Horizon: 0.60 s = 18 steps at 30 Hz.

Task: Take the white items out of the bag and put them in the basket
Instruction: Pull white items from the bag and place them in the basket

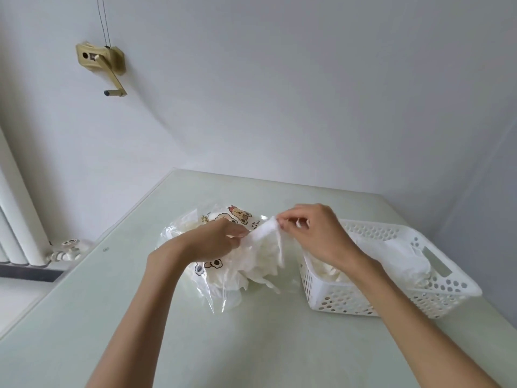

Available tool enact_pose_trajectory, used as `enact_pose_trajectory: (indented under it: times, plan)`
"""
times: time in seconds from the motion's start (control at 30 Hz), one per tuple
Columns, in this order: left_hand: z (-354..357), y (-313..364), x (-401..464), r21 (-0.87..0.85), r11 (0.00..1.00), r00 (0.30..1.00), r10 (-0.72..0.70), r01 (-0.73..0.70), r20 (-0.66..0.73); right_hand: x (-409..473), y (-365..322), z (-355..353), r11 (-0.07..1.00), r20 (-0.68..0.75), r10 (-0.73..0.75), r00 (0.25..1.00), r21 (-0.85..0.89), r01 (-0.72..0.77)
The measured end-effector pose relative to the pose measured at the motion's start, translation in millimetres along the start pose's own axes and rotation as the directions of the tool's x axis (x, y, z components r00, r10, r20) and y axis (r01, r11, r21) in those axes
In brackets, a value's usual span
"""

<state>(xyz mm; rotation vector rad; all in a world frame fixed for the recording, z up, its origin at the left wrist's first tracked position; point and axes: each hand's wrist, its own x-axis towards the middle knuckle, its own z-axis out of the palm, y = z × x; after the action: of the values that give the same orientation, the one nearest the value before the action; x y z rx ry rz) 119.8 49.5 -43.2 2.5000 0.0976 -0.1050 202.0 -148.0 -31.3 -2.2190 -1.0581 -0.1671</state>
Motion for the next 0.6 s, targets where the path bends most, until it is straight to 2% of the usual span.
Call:
enact_pose_trajectory:
  times: [0.07,0.17,0.27,0.33,0.37,0.43,0.6]
  plan:
    - [-1.1,0.5,-1.2,-0.008,1.0,1.0,0.011,-0.011,0.025,-2.2,-1.9,-0.7,1.0,0.065,-0.001,0.998,-0.015,0.002]
    - [0.1,-0.3,1.2,-0.03,0.999,1.0,0.022,-0.021,0.018,-2.0,-6.5,-8.8,0.992,-0.128,0.041,0.991,0.122,-0.025]
    - [-0.2,-0.2,-0.4,-0.052,0.998,0.999,0.031,-0.029,0.028,-0.8,-13.4,-22.2,0.98,-0.099,0.08,0.992,0.188,-0.06]
    - [-1.0,0.2,-0.7,-0.054,0.998,0.998,0.039,-0.037,0.052,-1.5,-15.2,-34.4,0.948,-0.188,0.162,0.969,0.303,-0.099]
    - [-2.5,0.6,-1.6,-0.053,0.998,0.998,0.039,-0.037,0.054,-2.6,-15.9,-41.6,0.918,-0.19,0.202,0.961,0.377,-0.119]
    - [-6.0,2.3,-4.7,-0.07,0.993,0.995,0.093,-0.092,0.018,-8.1,-15.7,-52.4,0.836,-0.092,0.249,0.964,0.524,-0.166]
    - [-7.6,37.1,-19.1,-0.258,0.922,0.956,0.289,-0.29,-0.045,-22.3,-5.6,-57.7,0.51,0.053,0.309,0.95,0.833,-0.213]
